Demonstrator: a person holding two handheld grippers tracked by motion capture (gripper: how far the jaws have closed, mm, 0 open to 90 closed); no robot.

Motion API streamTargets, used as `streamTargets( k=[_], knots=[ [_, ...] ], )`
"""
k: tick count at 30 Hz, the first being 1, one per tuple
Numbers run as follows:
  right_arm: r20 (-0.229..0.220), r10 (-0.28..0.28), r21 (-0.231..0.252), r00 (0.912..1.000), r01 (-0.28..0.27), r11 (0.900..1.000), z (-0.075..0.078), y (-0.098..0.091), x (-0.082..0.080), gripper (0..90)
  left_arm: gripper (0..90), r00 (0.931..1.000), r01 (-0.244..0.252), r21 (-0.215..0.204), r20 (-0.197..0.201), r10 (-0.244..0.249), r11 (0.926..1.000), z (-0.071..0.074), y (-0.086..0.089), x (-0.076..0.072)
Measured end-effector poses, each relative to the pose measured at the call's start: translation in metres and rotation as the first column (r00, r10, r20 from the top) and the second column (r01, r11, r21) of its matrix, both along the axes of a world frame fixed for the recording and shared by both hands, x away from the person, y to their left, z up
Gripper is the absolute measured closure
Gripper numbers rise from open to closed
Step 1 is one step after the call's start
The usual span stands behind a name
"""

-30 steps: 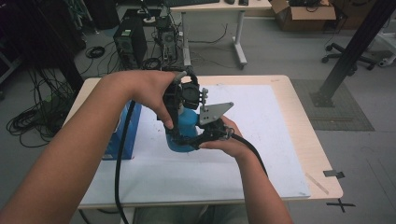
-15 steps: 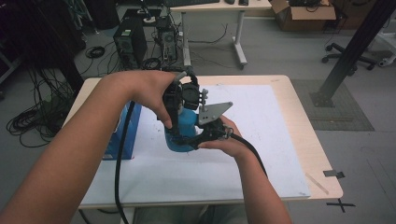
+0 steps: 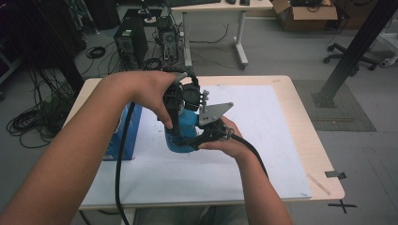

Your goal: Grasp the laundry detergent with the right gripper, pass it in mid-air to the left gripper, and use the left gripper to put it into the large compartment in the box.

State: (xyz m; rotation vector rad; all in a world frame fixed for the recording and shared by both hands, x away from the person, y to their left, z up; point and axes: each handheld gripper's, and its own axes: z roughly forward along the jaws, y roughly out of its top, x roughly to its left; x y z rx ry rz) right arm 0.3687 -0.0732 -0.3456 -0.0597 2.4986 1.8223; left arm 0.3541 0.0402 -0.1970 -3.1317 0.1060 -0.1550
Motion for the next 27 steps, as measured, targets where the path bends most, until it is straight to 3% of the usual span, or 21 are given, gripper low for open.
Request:
streamTargets(
  k=[19,25,26,27],
  knots=[
    [-0.032,-0.009,-0.005,0.9994,0.009,0.9999,0.0015,0.0006,-0.0032,45.0,37.0,0.9999,-0.001,0.011,0.011,0.001,0.9999,0.0008,-0.0004,-0.0001],
    [-0.028,-0.009,-0.001,0.9996,0.009,1.0000,0.0018,0.0017,-0.0025,45.0,37.8,0.9998,-0.009,0.024,0.019,0.009,0.9997,0.0014,-0.0002,0.0001],
    [-0.009,-0.009,-0.001,0.9999,0.009,1.0000,0.0015,0.0019,-0.0012,45.0,38.0,0.9998,-0.013,0.032,0.017,0.012,0.9994,0.0021,-0.0004,0.0002],
    [-0.027,-0.007,0.002,0.9996,0.007,1.0000,0.0019,0.0023,-0.0021,44.9,38.0,0.9998,-0.014,0.040,0.017,0.014,0.9991,0.0025,-0.0008,0.0001]
  ],
)
